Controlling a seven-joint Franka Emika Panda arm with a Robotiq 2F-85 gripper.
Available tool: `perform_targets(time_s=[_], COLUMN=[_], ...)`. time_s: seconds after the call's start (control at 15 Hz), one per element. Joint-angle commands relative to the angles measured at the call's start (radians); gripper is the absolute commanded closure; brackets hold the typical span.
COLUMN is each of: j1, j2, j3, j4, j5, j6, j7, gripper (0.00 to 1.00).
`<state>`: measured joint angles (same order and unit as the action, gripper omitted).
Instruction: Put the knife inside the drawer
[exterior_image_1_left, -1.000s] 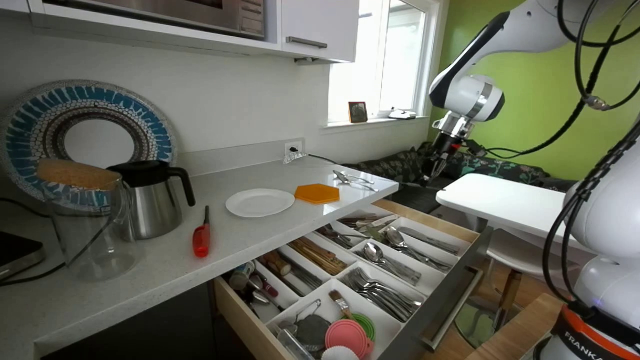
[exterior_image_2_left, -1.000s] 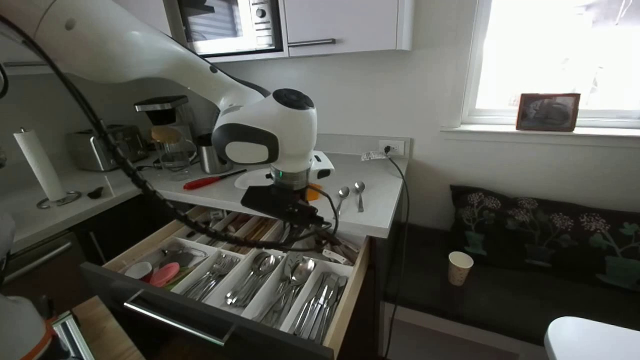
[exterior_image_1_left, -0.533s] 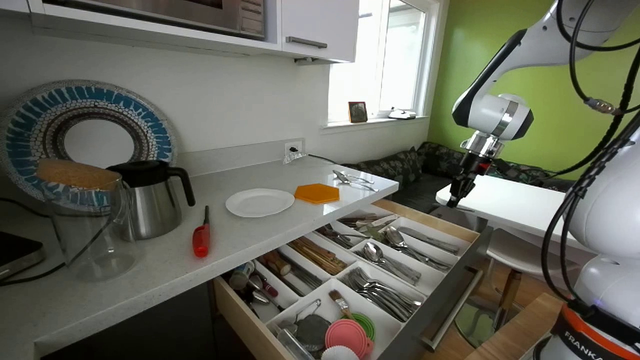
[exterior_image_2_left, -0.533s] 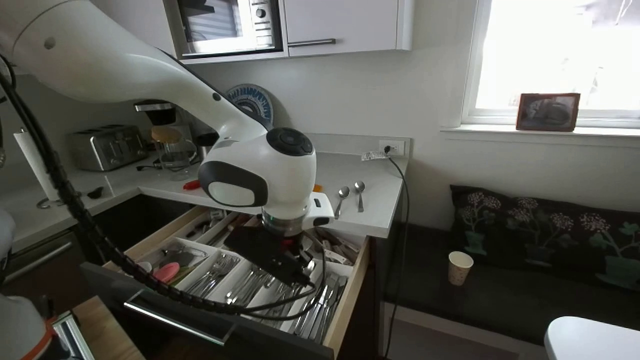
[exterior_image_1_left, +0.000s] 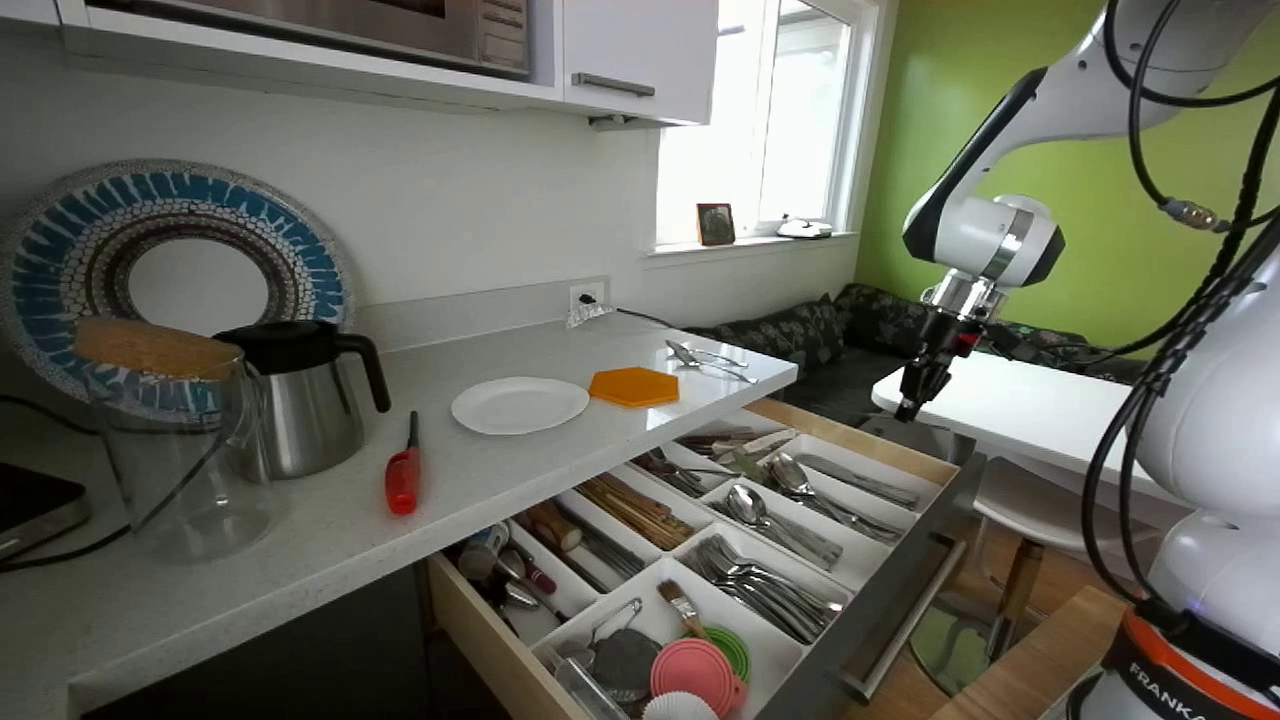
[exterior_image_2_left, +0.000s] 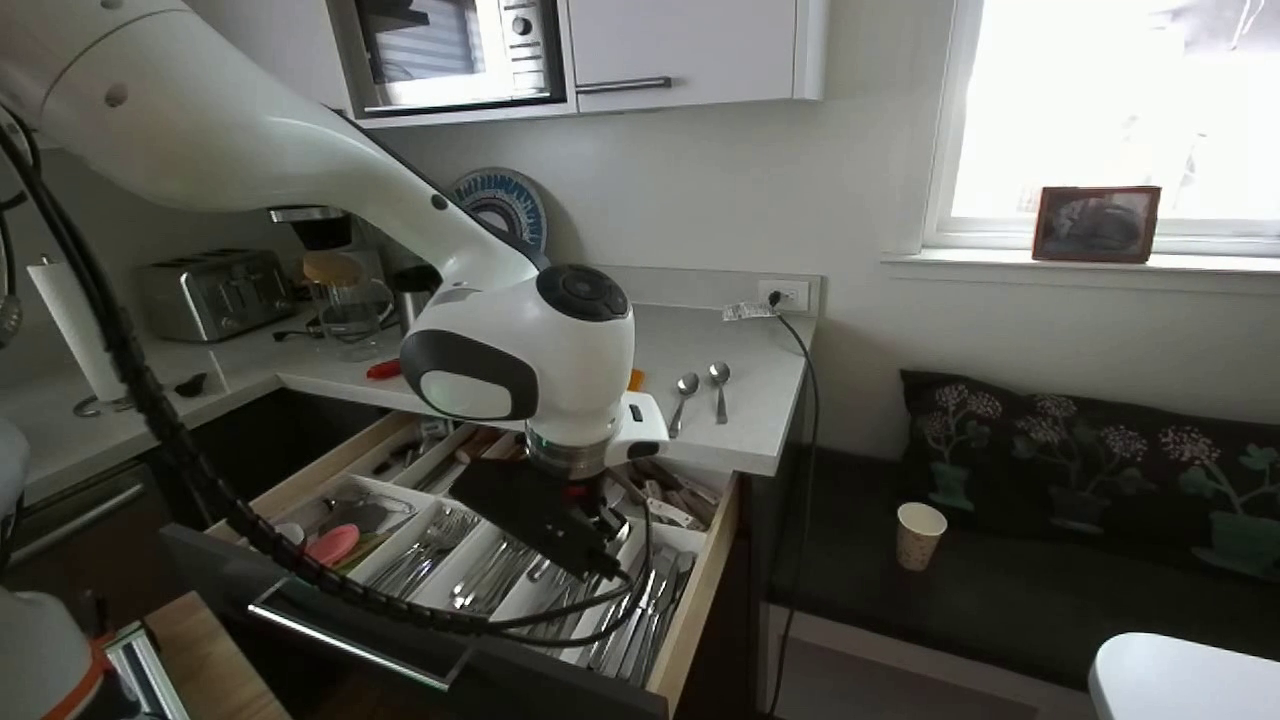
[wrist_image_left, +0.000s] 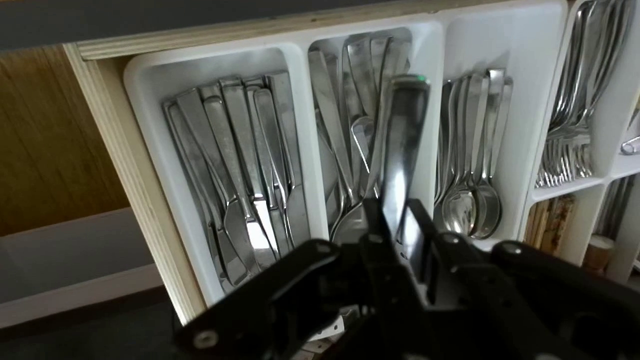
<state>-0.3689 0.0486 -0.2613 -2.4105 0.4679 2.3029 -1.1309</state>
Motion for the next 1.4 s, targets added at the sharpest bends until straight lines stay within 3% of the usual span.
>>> perform_targets(time_s=[0.0,0.6,1.33], j1=[0.013,-0.014,-0.085], j2=[0.042,0.203,0.39], j3=[-0.009,0.031,0.145], j4=[0.005,0.064,0.165], j5=[0.034,0.113,0.106], j6=[0.017,0.112,0.24], j7=[-0.02,-0.076,-0.088], gripper=[0.96,0.96,0.96])
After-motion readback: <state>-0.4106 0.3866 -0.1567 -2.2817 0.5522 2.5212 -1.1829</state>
